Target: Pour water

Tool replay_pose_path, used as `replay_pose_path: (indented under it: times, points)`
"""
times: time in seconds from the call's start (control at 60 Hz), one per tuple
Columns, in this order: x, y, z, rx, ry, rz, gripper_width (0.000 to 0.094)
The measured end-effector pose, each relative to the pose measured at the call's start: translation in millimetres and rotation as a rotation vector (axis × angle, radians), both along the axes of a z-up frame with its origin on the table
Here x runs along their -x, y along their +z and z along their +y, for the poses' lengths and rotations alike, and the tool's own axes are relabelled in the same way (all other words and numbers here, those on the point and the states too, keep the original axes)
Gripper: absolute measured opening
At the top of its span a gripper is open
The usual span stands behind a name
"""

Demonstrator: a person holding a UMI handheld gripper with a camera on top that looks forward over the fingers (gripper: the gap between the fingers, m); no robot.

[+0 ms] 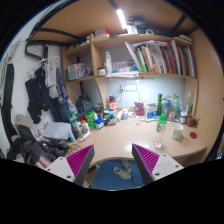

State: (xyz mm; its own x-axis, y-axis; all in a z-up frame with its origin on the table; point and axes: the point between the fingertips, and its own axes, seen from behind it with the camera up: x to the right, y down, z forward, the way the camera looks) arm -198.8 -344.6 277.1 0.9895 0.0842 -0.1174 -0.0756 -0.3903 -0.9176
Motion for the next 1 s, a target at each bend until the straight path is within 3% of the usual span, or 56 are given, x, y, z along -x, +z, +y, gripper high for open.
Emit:
replay_pose_path:
  times: [0.233,0.367,0.533,0.917,0.933,1.0]
  points:
    - [-40.0,-12.2,8.7,-0.029,-0.063,-0.055,0.0841]
    - [-122.2,-34.7,39.7,-0.048,-0.199,-0.119,0.084]
    - [-200.6,-78.5,117.4,-0.091,-0.279,-0.129,0.0836]
    - [-273.7,-189.4,298.5,-0.141,-0.279,-0.156,0.0828]
    - [-273.6,-190.3,303.4,-0.148,-0.276,-0.155,0.0817]
    - [-272.9,-199.9,318.9,-0.136,-0.252,-0.153,0.0489]
